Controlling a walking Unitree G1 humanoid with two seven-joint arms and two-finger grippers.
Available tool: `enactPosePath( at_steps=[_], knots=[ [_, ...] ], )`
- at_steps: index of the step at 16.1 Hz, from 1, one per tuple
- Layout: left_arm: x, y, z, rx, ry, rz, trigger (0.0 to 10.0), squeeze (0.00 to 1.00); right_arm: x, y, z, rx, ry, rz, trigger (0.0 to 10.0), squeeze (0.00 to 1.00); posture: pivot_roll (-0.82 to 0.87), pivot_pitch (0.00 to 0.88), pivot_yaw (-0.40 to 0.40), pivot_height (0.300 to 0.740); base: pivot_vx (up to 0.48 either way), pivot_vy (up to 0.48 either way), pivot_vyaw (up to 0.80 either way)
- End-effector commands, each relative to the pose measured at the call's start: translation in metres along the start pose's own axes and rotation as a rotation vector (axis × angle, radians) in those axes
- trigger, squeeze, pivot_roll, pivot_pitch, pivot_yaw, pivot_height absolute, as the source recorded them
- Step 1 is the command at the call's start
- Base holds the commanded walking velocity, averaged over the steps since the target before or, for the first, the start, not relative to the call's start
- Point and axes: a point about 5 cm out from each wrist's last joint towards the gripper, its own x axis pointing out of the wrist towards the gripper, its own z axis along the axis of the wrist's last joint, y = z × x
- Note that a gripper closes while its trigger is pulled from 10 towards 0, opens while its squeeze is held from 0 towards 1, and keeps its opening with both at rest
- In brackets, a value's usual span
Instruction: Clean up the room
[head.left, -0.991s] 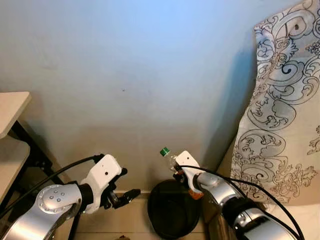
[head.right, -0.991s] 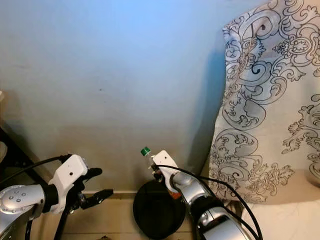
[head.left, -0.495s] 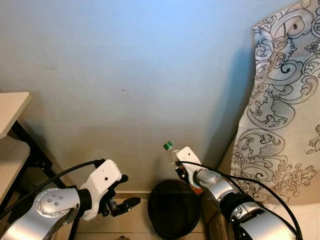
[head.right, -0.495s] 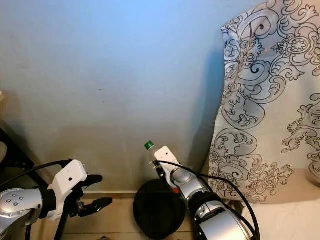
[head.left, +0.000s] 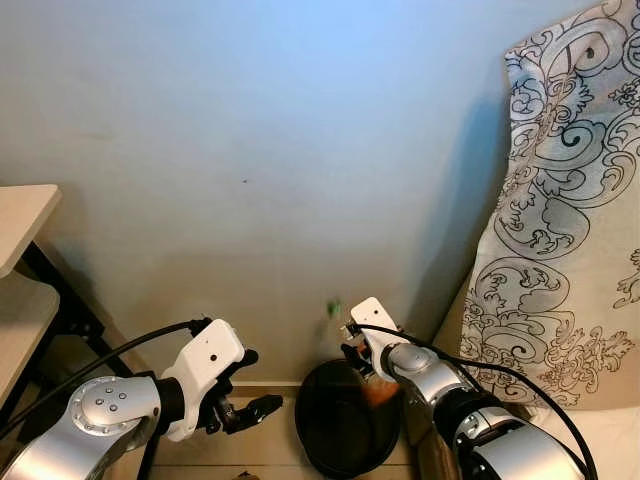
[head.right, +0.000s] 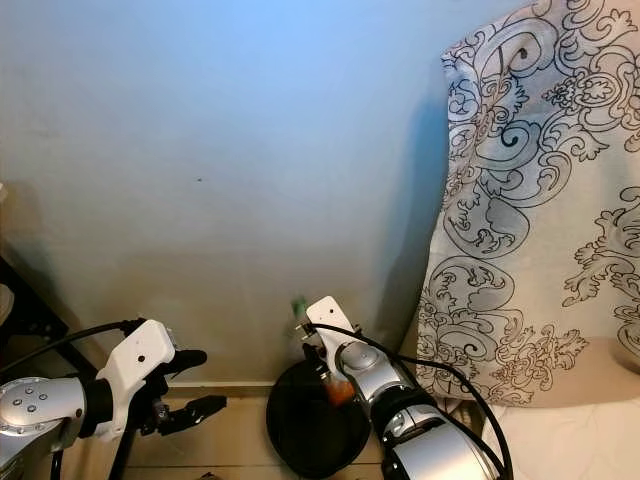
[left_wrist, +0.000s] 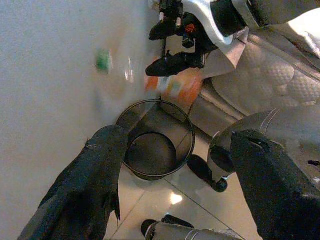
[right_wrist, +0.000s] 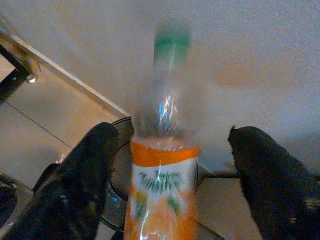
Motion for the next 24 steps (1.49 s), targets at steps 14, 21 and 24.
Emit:
enactPosePath(
  at_steps=[14,21,24],
  knots=[
    [0.021,0.028,0.032,-0.024,-0.201,0.42,10.0,0.0,-0.054,-0.04,-0.006,0.269,-0.305,-0.111,10.0,1.0,0.05,0.0,0.027,0.74,0.0,0.0,0.0],
    [0.026,0.03,0.046,-0.037,-0.275,0.631,10.0,0.0,-0.118,-0.04,0.001,0.367,-0.381,-0.309,10.0,1.0,0.06,0.0,-0.004,0.74,0.0,0.0,-0.79],
    [0.023,0.03,0.043,-0.07,-0.284,0.672,10.0,0.0,-0.128,-0.036,0.001,0.411,-0.369,-0.335,10.0,1.0,0.07,0.0,-0.012,0.74,0.0,0.0,-0.79]
  ],
)
